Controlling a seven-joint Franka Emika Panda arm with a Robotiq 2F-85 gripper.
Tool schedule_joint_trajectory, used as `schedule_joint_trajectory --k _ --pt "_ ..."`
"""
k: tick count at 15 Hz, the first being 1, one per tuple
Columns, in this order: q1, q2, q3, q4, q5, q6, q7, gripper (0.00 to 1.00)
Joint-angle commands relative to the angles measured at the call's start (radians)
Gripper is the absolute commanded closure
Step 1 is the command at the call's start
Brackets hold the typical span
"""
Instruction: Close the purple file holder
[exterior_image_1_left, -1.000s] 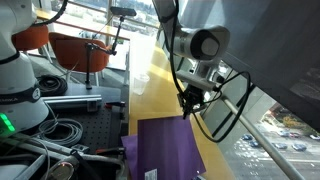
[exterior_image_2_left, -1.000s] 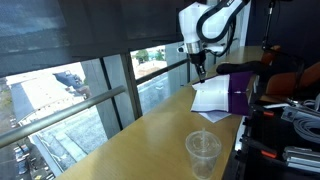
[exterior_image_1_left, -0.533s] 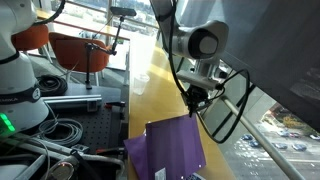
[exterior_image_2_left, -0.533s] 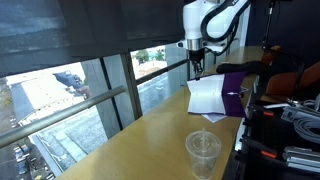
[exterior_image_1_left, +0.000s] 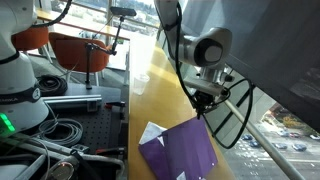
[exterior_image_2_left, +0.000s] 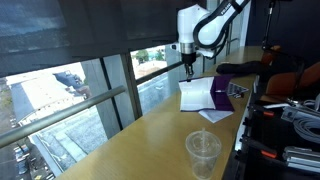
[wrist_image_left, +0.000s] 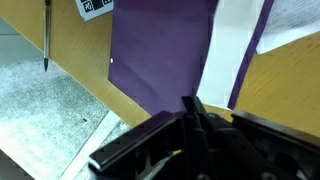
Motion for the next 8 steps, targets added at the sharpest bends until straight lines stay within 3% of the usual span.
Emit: schedule_joint_trajectory --k 1,2,4,8 --pt "0.008 0.054 -0.012 0.044 -0.017 0.023 0.028 1.00" --pt "0.012 0.061 -0.013 0.048 -0.016 0.026 0.040 0.74" --pt "0.015 0.067 -0.007 0.055 -0.005 0.018 0.051 0.68" --pt "0.018 0.043 0.022 0.066 0.053 -0.025 0.074 0.38"
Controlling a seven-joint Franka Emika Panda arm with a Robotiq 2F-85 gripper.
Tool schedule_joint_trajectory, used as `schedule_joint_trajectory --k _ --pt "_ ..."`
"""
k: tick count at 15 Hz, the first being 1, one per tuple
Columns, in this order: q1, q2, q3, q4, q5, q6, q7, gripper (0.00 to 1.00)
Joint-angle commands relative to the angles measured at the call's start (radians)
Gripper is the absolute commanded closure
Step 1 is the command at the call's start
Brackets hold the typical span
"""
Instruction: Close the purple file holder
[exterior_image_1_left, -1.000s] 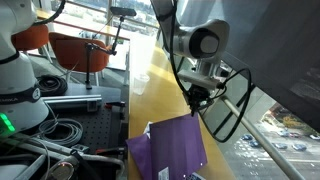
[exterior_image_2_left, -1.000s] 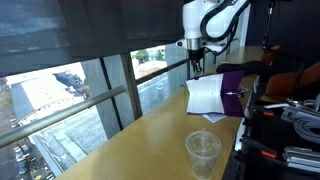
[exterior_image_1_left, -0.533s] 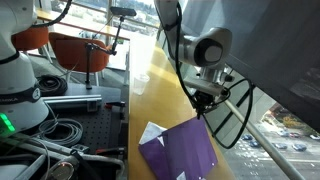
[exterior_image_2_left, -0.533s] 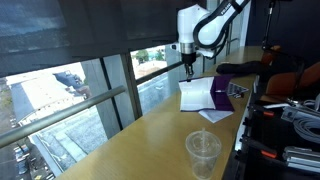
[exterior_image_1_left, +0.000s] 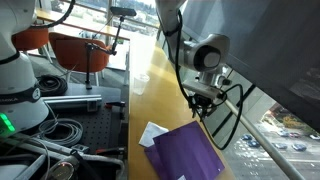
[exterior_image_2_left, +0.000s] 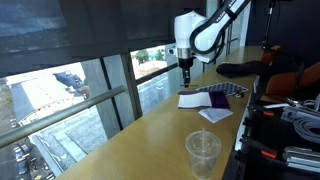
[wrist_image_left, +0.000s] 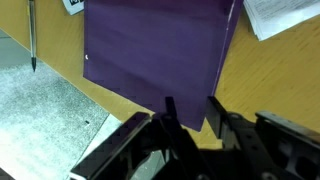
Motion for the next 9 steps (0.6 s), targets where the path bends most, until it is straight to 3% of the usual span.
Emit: schedule_joint_trajectory --k 1,5,9 --pt "0.000 -0.032 0.032 0.017 0.077 -0.051 0.019 0.32" --pt "-0.037 -0.099 0.067 -0.005 0.247 -0.140 0.024 0.01" --pt "-0.063 -0.193 0.030 -0.032 0.353 -0.224 0.111 0.00"
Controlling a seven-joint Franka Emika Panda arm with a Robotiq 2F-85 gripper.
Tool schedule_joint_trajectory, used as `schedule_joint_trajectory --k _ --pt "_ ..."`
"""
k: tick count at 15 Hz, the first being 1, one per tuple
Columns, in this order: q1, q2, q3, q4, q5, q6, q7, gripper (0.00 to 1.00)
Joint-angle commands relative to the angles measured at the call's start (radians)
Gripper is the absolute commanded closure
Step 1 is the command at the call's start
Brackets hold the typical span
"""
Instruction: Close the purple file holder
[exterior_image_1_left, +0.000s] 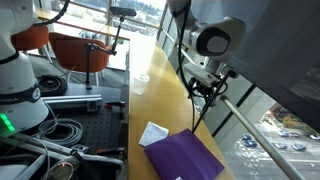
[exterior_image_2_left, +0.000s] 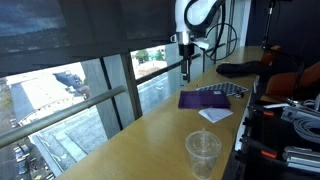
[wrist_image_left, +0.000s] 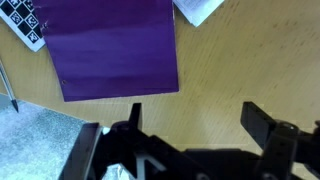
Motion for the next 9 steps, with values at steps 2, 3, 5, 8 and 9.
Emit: schedule_joint_trajectory --k 2,3,5,8,9 --pt "-0.047 -0.143 -0.033 -0.059 0.088 -0.092 0.115 0.00" --pt "-0.055 -0.172 -0.044 -0.074 0.097 -0.107 0.147 0.00" --pt "-0.067 -0.238 -0.063 -0.114 0.119 -0.134 0.196 0.00" --pt "-0.078 -0.345 -0.083 -0.202 0.128 -0.148 0.222 0.00" --pt "-0.074 -0.373 -0.087 -0.228 0.123 -0.152 0.238 0.00"
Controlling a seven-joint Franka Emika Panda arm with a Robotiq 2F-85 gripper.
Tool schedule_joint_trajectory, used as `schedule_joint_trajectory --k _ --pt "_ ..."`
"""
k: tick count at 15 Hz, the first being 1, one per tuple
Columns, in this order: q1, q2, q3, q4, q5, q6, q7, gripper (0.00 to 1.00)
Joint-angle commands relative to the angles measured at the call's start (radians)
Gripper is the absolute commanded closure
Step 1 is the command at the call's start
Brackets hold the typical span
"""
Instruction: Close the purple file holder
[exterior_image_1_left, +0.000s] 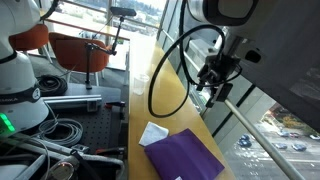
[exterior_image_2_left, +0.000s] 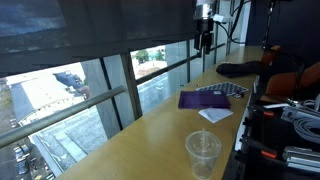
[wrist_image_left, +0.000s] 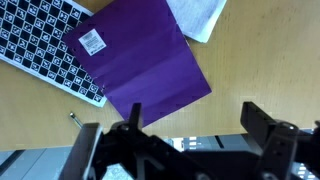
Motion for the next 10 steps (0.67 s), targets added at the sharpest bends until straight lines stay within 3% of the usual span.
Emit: schedule_joint_trajectory --k 1,6,7,10 --pt "0.002 -0.144 -0.016 -0.136 0.017 -0.005 0.041 0.00" --pt "0.004 -0.216 -0.019 -0.210 0.000 0.027 0.055 0.00" --pt "0.005 -0.173 -0.018 -0.167 0.000 -0.001 0.045 0.00" --pt "0.005 -0.194 -0.018 -0.187 0.000 0.001 0.046 0.00"
